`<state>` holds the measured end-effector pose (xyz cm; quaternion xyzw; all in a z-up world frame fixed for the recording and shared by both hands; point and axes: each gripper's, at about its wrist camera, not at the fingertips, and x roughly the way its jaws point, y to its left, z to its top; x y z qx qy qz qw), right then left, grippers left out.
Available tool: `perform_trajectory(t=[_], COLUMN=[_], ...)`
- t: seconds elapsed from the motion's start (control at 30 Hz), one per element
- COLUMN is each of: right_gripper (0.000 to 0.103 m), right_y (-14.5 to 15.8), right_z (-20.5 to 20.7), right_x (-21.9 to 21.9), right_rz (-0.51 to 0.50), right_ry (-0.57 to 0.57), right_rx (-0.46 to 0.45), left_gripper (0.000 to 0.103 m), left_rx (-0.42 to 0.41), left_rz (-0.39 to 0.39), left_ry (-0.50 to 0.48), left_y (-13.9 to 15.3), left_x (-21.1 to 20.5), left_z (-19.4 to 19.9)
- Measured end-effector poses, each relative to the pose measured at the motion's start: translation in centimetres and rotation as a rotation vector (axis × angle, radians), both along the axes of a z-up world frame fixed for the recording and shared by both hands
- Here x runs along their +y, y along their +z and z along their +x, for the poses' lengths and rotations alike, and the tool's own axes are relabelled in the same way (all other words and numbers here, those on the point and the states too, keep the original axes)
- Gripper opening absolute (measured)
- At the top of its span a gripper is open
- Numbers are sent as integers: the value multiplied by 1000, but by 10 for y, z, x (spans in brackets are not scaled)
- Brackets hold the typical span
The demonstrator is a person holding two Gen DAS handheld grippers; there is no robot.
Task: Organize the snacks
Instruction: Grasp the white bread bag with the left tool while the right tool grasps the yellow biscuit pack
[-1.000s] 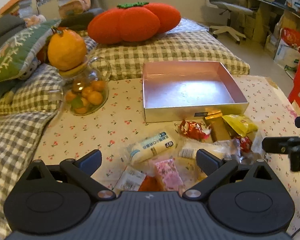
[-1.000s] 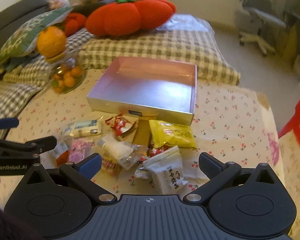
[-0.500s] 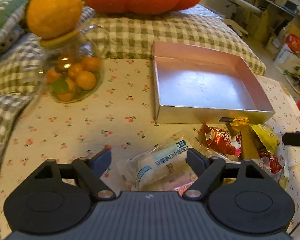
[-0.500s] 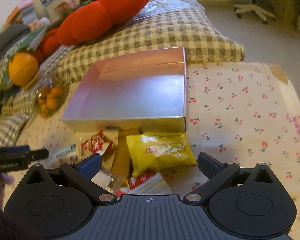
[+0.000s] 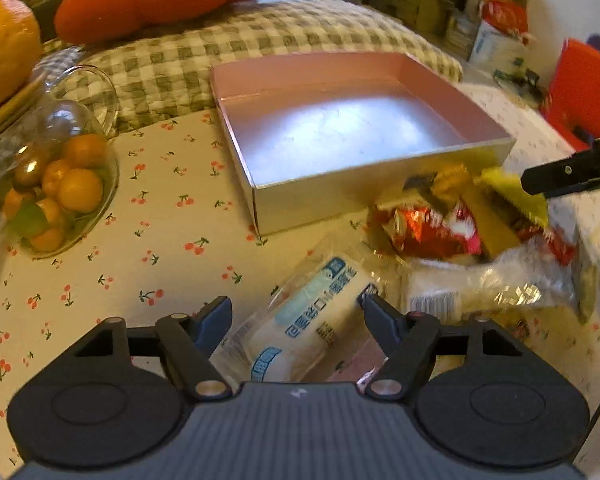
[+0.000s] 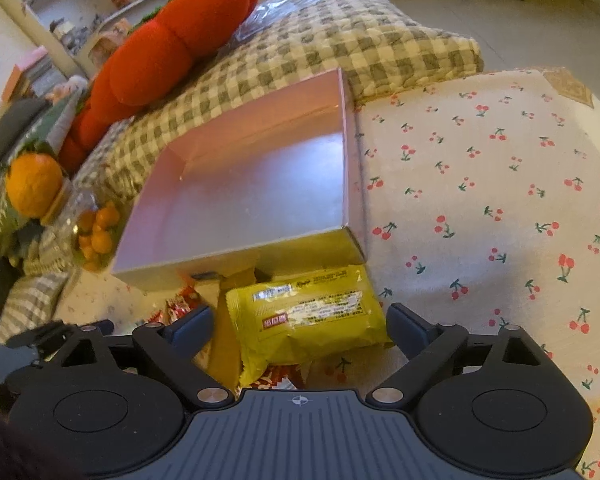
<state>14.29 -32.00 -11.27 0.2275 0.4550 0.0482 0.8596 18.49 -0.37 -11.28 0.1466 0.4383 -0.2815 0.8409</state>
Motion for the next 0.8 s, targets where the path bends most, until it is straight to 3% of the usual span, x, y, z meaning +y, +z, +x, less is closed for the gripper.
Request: perform_trajectory(t=[0.2, 0.37, 0.5, 0.6, 0.8], right_gripper=[95, 96, 95, 82, 77], right_y=[-7, -15, -15, -13, -9], right_z=[3, 3, 2, 2, 0], right_x=[19, 21, 19, 19, 12], right_rz=[-125, -157, -146, -156, -101], right_ry=[49, 41, 23, 16, -11], right_rx=[-6, -22, -26, -29, -16], left_gripper=[71, 68, 58, 48, 35], left_rx=[11, 19, 18, 12, 23], left_rz=[34, 16, 10, 7, -6], left_ry=[-19, -4, 15, 23, 64], left_y=[-9, -8, -7, -7, -5], left_x=[1, 4, 2, 0, -3], left_z=[0, 1, 0, -1, 0])
